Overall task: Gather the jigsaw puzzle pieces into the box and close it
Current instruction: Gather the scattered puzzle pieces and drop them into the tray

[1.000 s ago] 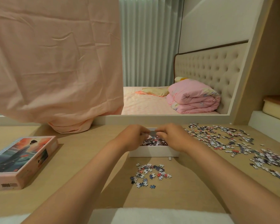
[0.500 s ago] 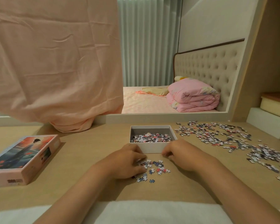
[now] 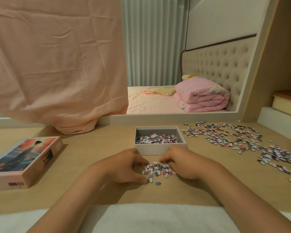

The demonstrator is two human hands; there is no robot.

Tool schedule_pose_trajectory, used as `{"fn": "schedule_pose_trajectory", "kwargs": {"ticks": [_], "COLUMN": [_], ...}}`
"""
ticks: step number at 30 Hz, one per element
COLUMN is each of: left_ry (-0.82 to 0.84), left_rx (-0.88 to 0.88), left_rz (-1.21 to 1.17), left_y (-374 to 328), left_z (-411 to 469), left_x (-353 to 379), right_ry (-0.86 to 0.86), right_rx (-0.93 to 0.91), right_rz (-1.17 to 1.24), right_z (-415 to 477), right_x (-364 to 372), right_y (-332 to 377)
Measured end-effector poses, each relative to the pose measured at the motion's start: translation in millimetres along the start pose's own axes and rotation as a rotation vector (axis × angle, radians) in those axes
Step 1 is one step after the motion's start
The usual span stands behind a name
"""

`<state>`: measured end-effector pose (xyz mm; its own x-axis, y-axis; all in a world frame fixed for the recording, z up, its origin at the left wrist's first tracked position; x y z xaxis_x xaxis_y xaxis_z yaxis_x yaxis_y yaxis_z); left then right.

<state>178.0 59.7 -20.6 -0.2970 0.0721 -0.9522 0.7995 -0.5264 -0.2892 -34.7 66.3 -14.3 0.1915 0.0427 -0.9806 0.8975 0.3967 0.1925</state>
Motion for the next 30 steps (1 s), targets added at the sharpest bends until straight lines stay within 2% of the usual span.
{"fn": "schedule_pose_trajectory", "kwargs": {"ticks": [4, 6, 11, 15, 19, 21, 24, 30], "left_ry": [-0.077, -0.076, -0.035, -0.106, -0.126, -0.097, -0.068, -0.073], "left_rx": [0.052, 0.038, -0.023, 0.008, -0.019, -0.052, -0.067, -0.023], "left_rz": [-0.043, -0.063, -0.058, -0.145, -0.184, -0.129, -0.031, -0.054], "left_y": [-7, -9, 2, -5, -5, 2, 9, -7], "left_z": [6, 6, -1, 5, 5, 1, -3, 5], "left_x": [7, 4, -5, 5, -1, -9, -8, 10], "right_ry": [-0.023, -0.053, 0.008, -0.063, -0.125, -0.085, 0.061, 0.034], "right_rx": [-0.003, 0.032, 0.097, 0.072, 0.071, 0.064, 0.067, 0.062], "right_rz": [0.129, 0.16, 0.138, 0.241, 0.241, 0.283, 0.202, 0.095], "right_z": [-5, -8, -15, -9, -8, -12, -15, -3], "right_x": [-12, -20, -21, -14, -14, -16, -12, -2], "right_y": [5, -1, -9, 4, 3, 6, 15, 11]}}
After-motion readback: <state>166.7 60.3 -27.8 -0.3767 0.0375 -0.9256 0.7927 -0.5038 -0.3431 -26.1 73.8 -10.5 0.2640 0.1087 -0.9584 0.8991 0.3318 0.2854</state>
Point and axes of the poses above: each hand's wrist, its own z-axis towards the middle knuckle, its own x-axis out of the palm, y = z × x, the point moved 2 cm from there along z, towards the middle knuckle, and after that the axes turned 7 degrees about -y, right-handed, at the moved point
